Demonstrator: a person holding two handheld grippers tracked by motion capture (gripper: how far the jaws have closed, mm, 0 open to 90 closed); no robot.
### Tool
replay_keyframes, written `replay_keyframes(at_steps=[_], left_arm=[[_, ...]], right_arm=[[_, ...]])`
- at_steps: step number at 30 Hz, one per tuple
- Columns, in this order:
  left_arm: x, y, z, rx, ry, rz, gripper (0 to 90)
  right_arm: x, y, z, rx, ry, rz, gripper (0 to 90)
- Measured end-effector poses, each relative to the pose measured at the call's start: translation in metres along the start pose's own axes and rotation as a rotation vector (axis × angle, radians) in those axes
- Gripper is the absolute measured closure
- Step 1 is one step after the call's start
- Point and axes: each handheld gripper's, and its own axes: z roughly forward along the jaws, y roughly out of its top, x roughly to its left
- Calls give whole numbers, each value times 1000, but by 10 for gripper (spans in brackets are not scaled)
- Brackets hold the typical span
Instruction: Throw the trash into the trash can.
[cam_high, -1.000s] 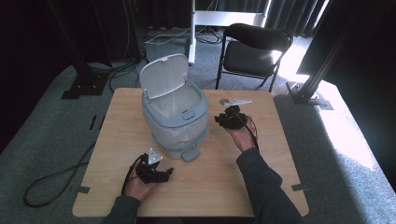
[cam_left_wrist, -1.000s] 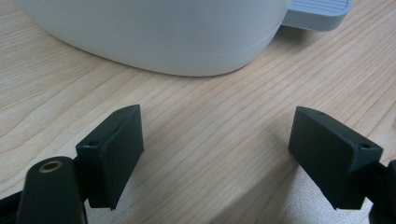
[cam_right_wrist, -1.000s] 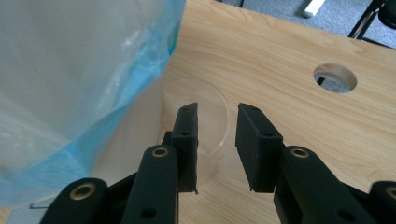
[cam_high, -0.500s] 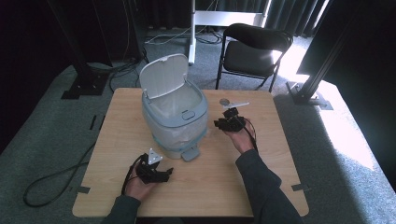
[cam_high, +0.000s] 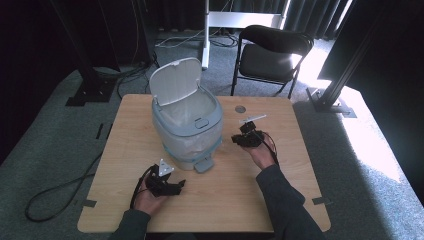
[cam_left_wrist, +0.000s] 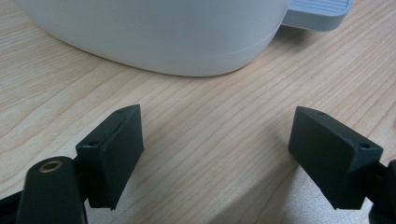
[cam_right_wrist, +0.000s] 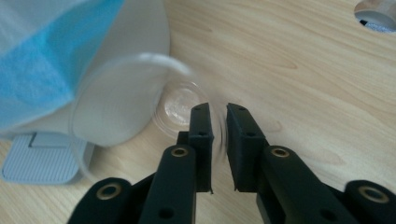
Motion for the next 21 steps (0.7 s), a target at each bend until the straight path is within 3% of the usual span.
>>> replay_keyframes(at_steps=[6,21], left_arm=[[0,0,0,0,0,0,180],[0,0,0,0,0,0,180]], right_arm=[[1,-3,-1,5,-8,-18,859],[-7,-2,-18,-70,-60,2,861]])
